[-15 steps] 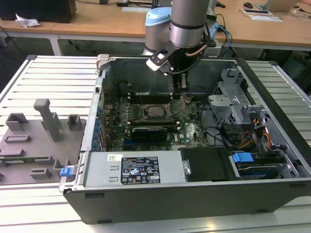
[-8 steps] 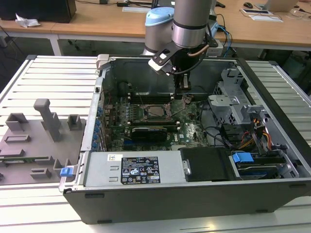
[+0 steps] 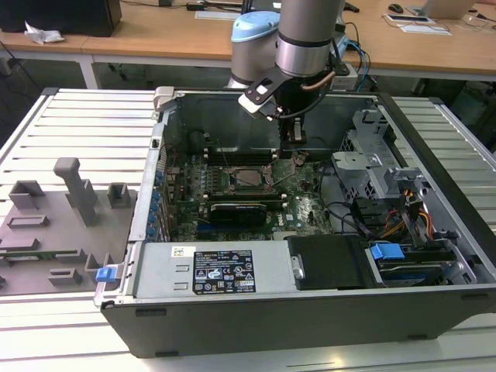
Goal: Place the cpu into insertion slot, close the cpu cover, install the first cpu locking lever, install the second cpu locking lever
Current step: 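Close the cpu cover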
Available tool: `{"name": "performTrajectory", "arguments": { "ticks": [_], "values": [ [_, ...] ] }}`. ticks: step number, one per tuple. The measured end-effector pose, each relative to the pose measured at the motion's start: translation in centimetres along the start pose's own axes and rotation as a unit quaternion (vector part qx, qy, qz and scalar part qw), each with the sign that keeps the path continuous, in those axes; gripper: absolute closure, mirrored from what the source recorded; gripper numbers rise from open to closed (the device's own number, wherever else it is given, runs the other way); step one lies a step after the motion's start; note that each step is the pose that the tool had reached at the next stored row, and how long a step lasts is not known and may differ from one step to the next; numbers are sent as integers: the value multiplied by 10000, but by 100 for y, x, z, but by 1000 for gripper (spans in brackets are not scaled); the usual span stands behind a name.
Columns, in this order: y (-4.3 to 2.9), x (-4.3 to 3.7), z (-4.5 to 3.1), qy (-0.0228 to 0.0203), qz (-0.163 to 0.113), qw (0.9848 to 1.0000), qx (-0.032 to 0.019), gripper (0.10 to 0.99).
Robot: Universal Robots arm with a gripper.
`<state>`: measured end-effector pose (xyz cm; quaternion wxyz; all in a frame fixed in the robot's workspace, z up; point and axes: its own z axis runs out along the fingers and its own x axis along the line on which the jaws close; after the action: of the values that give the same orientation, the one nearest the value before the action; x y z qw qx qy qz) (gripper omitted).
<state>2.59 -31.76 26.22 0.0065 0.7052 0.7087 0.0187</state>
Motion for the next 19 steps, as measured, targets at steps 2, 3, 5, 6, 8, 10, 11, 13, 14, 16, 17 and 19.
{"name": "performTrajectory", "arguments": {
  "ticks": [2,3,5,6,8,10,11,13,14,16,17,19],
  "values": [
    [11,0,1,0,0,10000,3,980],
    [17,0,1,0,0,10000,5,980],
    [42,0,2,0,0,10000,13,980],
    [50,0,2,1,0,10000,16,980],
    [93,0,3,1,0,10000,32,980],
    [118,-1,4,0,1,10000,43,980],
    [137,-1,5,1,1,10000,48,980],
    [166,-1,7,1,1,10000,54,980],
    [199,-1,8,0,0,10000,59,980],
    [281,-2,27,0,0,10000,61,980],
    [302,-3,32,0,1,10000,62,980],
    [345,-2,41,1,1,10000,61,980]
  ]
}}
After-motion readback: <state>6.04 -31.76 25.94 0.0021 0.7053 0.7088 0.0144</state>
